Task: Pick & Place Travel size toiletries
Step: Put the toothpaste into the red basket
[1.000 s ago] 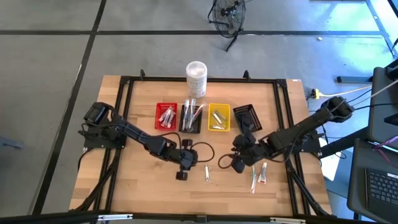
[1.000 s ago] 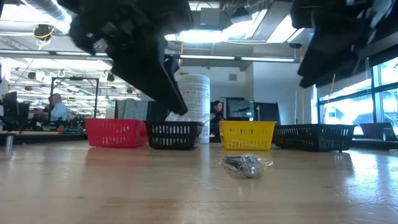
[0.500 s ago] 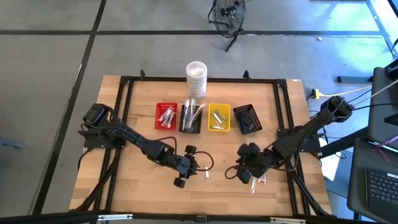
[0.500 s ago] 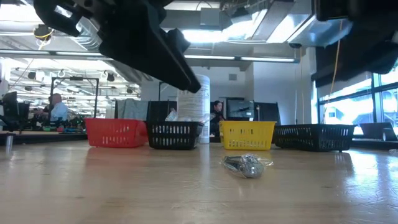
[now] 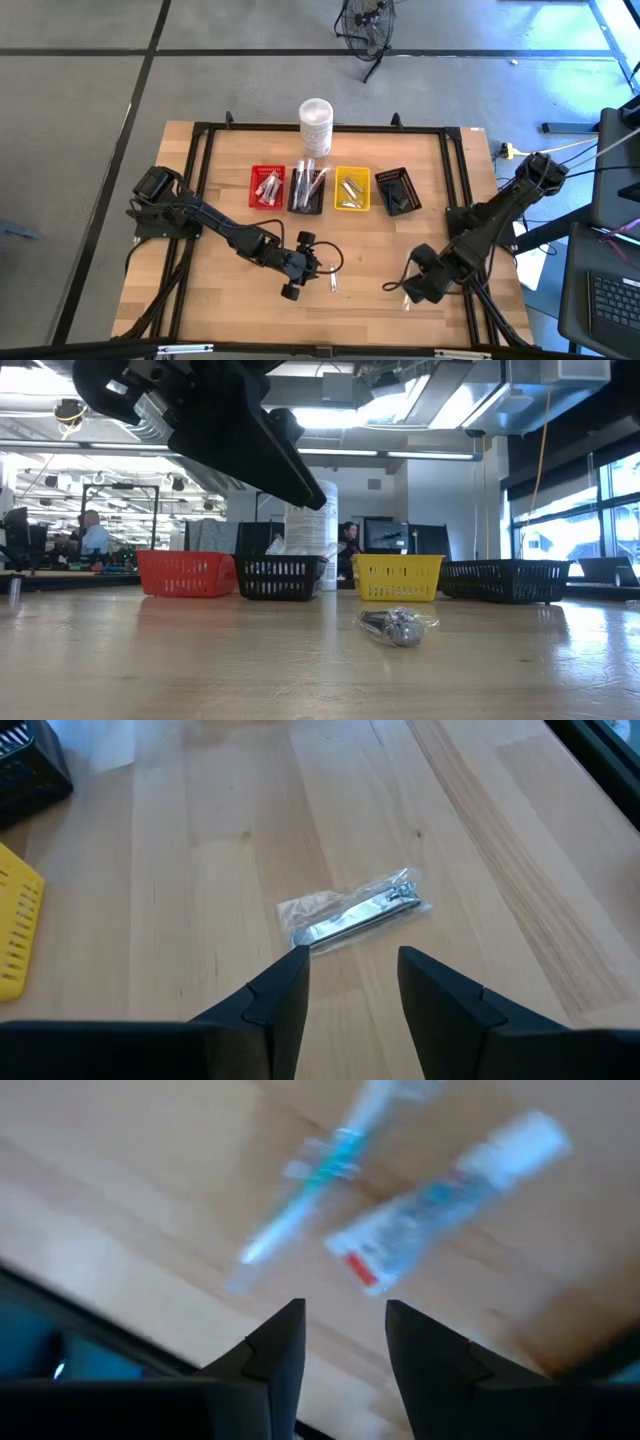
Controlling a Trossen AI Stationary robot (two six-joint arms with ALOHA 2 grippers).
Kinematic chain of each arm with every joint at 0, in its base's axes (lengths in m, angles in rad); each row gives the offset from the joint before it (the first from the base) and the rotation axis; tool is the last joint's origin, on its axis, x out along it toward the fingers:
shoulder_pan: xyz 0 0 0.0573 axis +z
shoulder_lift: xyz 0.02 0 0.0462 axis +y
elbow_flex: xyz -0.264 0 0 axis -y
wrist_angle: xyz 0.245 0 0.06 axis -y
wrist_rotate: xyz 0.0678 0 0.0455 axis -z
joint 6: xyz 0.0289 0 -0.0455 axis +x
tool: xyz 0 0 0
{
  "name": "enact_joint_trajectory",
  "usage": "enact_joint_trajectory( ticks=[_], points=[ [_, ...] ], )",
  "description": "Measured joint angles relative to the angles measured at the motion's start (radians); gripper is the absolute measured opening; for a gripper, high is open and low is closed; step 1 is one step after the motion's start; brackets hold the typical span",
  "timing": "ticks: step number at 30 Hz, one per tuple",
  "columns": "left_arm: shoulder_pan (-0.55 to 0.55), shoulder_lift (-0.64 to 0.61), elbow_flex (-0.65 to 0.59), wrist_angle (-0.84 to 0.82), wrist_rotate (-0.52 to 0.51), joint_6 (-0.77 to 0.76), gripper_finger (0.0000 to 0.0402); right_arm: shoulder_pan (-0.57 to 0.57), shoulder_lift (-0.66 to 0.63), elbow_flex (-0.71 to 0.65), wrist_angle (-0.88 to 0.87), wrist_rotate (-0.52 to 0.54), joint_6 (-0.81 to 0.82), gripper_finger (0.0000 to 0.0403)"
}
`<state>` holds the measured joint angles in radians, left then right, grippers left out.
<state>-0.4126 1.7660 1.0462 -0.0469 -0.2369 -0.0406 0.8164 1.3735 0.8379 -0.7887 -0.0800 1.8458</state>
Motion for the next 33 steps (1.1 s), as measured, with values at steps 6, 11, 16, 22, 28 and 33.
enact_joint_trajectory(
  ticks=[6,11,16,22,28,33],
  points=[
    [0.000,0.000,0.000,0.000,-0.001,-0.001,0.0150,0.032,0.000,0.000,-0.110,0.020,0.204,0.0156],
    [0.000,0.000,0.000,-0.001,-0.001,-0.001,0.0150,0.035,0.000,0.000,-0.138,0.043,0.267,0.0162],
    [0.000,0.000,0.000,-0.001,-0.001,0.000,0.0150,0.033,0.010,0.000,-0.140,0.120,0.303,0.0151],
    [0.000,0.000,0.000,-0.001,-0.001,0.000,0.0150,0.032,0.103,0.000,-0.153,0.075,0.314,0.0136],
    [0.000,0.000,0.000,-0.002,-0.001,0.000,0.0150,0.024,0.180,0.000,-0.150,0.066,0.324,0.0139],
    [0.000,0.000,0.000,-0.002,-0.001,0.001,0.0150,0.022,0.204,0.000,-0.148,0.110,0.351,0.0141]
  ],
)
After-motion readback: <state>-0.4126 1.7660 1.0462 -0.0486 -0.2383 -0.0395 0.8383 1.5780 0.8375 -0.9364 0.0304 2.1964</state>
